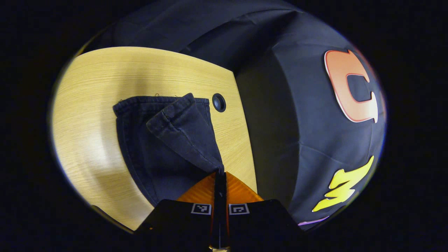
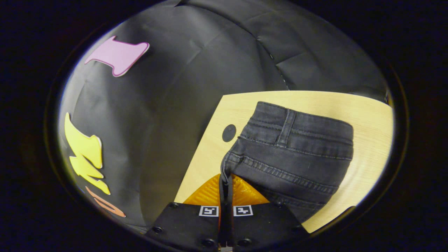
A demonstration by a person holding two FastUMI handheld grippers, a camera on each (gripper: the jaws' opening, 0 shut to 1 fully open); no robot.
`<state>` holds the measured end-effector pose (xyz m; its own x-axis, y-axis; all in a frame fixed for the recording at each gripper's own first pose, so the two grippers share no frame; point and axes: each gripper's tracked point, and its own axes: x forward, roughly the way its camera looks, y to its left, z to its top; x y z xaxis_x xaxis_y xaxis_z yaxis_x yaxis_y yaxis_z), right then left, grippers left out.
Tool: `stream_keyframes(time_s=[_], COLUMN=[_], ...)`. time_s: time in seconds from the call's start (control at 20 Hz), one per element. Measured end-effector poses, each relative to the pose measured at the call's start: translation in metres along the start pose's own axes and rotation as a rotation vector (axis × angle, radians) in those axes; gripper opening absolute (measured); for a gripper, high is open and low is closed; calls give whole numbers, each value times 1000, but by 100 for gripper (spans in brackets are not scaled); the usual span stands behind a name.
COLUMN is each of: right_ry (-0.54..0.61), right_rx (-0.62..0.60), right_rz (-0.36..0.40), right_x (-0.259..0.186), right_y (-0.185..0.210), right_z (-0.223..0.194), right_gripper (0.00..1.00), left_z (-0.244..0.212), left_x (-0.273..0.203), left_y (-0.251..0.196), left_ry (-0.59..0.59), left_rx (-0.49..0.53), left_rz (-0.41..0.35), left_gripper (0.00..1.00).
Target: Grasp the waist and the cuffs of the jeans and fold them to make the two legs overlap; first hold the waist and fold one-third of the jeans toward the cuffs, then hold the cuffs and fold the remaining one-third in the same direction to finish folding.
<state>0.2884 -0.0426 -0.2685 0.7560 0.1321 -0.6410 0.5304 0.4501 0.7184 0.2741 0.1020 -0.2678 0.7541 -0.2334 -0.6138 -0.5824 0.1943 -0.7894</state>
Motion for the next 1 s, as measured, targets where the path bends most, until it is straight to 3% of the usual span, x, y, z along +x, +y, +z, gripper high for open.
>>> stream_keyframes(time_s=[0.35, 0.5, 0.55, 0.6, 0.7, 0.8, 0.85, 0.95, 1.0], right_ry=[19, 19, 28, 30, 34, 35, 39, 50, 41], right_rx=[-58, -60, -47, -28, -19, -74, -96, -119, -132], right_rz=[-91, -83, -63, -25, 17, 6, 13, 37, 50], right_x=[37, 40, 39, 37, 42, 40, 39, 25, 16], right_y=[-22, -20, -15, -9, 2, 4, 9, 21, 26], right_z=[-12, -14, -15, -16, -16, -17, -22, -27, -23], right_gripper=[1, 4, 6, 3, 39, 74, 75, 89, 83], left_z=[-8, -8, -8, -9, -11, -19, -20, -18, -21], left_x=[41, 49, 52, 48, 44, 43, 40, 32, 26], left_y=[23, 26, 24, 16, -2, -2, -3, 3, 2], left_ry=[35, 51, 54, 48, 36, 36, 32, 16, 12], left_rx=[24, 8, 0, -22, -19, 53, 80, 127, 143], left_rz=[49, 42, 29, 2, -47, -20, -14, 3, 3], left_gripper=[5, 7, 0, 19, 57, 95, 96, 100, 99])
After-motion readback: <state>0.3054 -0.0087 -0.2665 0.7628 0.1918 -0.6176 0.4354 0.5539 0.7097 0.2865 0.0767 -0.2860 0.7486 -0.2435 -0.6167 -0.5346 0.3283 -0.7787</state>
